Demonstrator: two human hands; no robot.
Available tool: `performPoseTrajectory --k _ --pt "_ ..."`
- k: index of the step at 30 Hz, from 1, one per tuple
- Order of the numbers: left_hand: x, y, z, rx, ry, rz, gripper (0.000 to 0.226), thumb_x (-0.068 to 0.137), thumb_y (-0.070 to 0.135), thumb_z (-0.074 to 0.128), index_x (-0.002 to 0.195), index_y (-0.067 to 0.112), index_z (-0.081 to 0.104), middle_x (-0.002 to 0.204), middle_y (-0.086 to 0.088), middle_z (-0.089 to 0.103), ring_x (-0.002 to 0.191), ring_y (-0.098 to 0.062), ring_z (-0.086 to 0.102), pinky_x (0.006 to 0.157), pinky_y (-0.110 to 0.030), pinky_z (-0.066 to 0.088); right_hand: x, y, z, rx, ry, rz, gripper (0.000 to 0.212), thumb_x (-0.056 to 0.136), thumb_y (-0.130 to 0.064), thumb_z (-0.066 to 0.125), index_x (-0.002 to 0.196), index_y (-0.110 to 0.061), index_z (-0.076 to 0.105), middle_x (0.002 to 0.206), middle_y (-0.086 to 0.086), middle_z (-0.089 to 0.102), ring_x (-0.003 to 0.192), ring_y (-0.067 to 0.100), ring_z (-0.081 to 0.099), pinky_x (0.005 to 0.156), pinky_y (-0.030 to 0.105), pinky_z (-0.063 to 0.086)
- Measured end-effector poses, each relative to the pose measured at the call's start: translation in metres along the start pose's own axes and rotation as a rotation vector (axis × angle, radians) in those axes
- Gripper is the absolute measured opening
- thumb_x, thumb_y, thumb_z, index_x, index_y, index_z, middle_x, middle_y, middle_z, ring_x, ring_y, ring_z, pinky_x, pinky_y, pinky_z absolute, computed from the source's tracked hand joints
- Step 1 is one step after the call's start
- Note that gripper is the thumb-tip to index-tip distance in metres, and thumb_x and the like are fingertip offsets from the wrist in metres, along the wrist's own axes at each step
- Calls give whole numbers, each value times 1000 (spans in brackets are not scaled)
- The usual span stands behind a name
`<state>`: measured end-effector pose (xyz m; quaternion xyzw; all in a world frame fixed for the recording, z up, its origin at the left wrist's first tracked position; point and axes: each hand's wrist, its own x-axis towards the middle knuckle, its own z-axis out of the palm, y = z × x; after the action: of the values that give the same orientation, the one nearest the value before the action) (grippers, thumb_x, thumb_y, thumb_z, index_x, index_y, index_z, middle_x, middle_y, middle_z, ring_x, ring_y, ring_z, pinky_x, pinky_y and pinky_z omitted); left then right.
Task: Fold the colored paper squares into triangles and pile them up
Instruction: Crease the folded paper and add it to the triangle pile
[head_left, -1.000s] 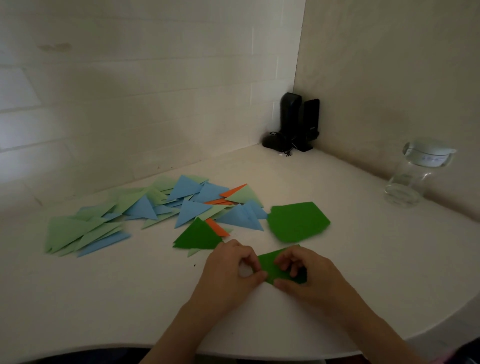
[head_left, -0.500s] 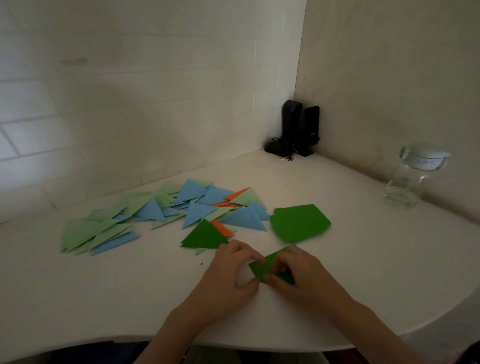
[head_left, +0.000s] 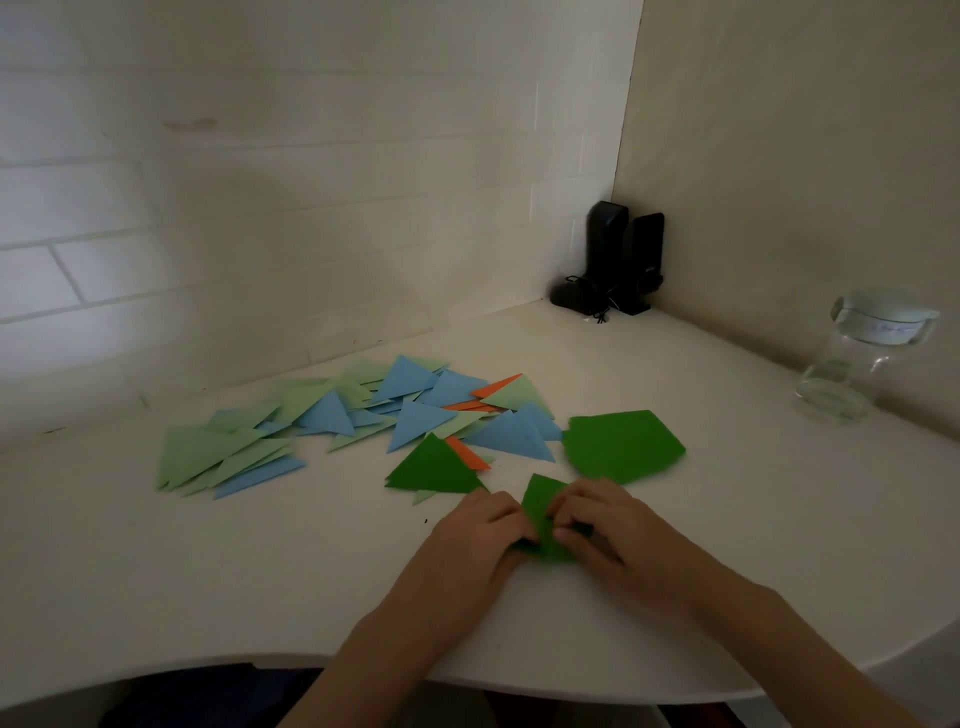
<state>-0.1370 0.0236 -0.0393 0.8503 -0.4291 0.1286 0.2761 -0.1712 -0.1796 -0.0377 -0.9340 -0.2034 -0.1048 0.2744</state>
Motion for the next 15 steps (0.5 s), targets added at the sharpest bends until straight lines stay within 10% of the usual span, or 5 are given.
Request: performPoseTrajectory --k 8,15 --pt "4 5 7 57 22 -27 22 88 31 48 87 21 67 86 6 58 81 -11 50 67 -25 45 -21 -4 -4 -83 141 32 49 80 -71 46 85 -27 67 97 -15 62 90 -2 54 82 11 39" --pt "12 5 12 -20 13 -117 36 82 49 47 88 19 67 83 7 59 80 -9 49 67 -23 43 -20 -3 6 -56 258 82 30 80 -53 57 77 -24 65 87 -15 61 82 0 55 77 14 42"
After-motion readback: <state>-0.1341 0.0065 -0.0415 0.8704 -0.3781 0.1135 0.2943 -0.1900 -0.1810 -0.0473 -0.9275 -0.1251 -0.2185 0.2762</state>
